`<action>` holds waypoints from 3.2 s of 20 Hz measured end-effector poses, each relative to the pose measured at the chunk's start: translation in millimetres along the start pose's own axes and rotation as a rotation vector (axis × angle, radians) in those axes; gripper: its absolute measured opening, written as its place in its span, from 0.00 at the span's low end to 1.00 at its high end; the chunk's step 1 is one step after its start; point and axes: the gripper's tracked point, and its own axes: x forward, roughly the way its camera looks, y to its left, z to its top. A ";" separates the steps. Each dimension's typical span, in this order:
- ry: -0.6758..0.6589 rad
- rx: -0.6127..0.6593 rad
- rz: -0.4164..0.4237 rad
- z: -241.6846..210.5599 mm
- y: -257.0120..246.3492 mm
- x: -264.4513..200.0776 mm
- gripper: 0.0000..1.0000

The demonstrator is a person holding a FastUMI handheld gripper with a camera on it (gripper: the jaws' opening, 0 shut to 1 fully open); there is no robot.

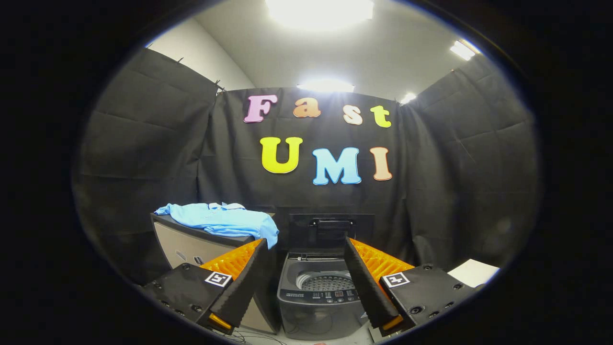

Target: Put the clothes into the washing machine and then close the washing machine lid.

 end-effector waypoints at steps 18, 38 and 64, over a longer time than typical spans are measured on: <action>-0.002 0.030 0.175 55.7 91.9 104.5 0.98; 0.166 0.026 0.400 47.6 221.8 205.2 0.98; 0.670 -0.095 0.544 -52.1 304.3 283.6 0.98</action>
